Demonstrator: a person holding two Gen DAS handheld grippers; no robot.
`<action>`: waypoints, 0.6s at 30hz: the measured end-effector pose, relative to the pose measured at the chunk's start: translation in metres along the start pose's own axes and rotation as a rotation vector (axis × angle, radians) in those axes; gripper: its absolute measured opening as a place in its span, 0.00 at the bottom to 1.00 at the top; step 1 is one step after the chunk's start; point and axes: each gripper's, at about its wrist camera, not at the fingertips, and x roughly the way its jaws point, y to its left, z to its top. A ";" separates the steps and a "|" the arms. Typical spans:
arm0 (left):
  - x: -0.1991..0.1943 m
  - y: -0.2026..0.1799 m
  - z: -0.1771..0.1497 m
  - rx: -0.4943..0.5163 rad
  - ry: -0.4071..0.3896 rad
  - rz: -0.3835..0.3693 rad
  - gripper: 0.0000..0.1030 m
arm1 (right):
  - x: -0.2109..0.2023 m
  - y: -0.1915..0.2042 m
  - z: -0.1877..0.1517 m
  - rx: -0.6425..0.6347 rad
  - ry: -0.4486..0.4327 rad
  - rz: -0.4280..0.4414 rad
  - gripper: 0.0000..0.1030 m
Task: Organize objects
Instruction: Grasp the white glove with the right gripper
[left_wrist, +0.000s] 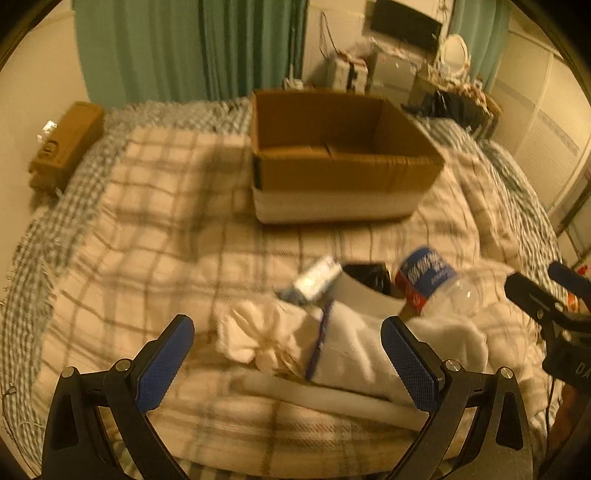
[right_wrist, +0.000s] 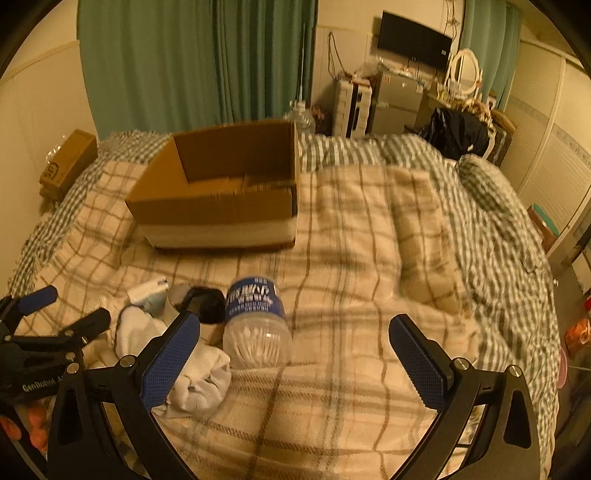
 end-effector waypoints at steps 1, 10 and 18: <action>0.004 -0.002 -0.001 0.003 0.019 -0.002 1.00 | 0.004 0.000 -0.001 0.004 0.010 0.008 1.00; 0.000 0.021 0.000 -0.154 0.024 0.119 1.00 | 0.020 0.029 -0.013 -0.078 0.128 0.150 1.00; -0.003 0.042 -0.010 -0.425 0.015 0.266 1.00 | 0.048 0.071 -0.035 -0.220 0.257 0.248 0.73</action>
